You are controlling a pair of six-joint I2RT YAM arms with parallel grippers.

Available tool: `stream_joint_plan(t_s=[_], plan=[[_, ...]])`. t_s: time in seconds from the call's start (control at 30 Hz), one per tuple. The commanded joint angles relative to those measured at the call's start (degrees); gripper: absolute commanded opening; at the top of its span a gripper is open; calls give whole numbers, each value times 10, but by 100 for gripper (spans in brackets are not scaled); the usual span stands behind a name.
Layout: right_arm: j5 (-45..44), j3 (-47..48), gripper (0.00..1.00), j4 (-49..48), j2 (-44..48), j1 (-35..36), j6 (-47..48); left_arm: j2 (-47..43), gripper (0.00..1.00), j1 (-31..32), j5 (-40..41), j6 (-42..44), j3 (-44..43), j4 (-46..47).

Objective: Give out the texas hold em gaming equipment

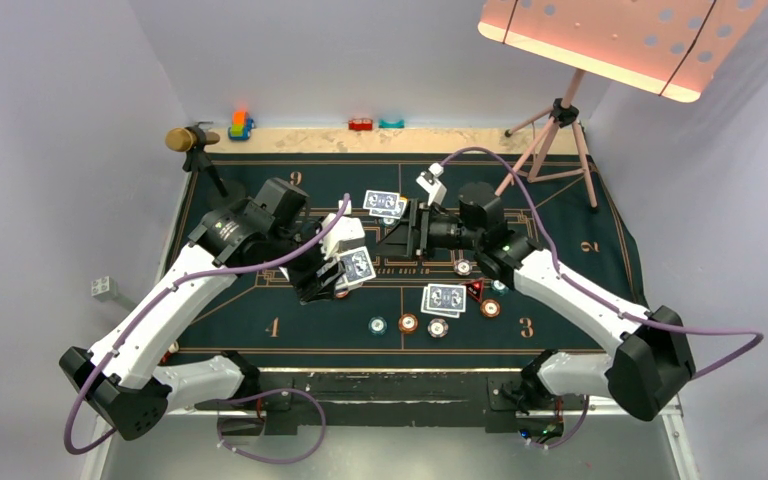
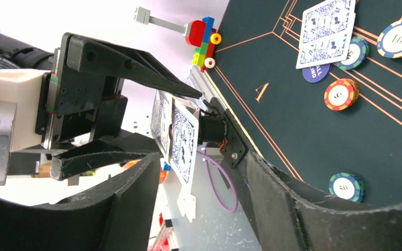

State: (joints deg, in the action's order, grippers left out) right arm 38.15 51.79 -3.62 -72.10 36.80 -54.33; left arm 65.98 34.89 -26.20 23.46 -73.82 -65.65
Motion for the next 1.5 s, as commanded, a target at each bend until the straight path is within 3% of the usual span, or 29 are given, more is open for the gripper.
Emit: stream_joint_plan(t_s=[0.0, 0.13, 0.3, 0.57, 0.63, 0.8, 0.97, 1.47], plan=[[0, 4, 72, -11, 12, 5, 5, -12, 0, -2, -13, -6, -10, 15], [1, 19, 84, -33, -15, 37, 5, -10, 0, -2, -12, -6, -11, 14], [3, 53, 86, -27, -76, 76, 10, -8, 0, -2, -13, -7, -15, 12], [-5, 47, 61, -27, -71, 74, 2, -9, 0, -1, -13, -6, -14, 10], [-8, 4, 57, -24, -61, 69, 2, -11, 0, -1, -14, -6, -13, 12], [-13, 13, 49, -31, -37, 54, -8, -12, 0, -2, -15, -6, -13, 12], [-12, 1, 32, -28, -21, 39, -11, -14, 0, -2, -14, -6, -12, 11], [-29, 22, 12, 57, 46, -21, 29, -17, 0, -1, -12, -5, -7, 12]])
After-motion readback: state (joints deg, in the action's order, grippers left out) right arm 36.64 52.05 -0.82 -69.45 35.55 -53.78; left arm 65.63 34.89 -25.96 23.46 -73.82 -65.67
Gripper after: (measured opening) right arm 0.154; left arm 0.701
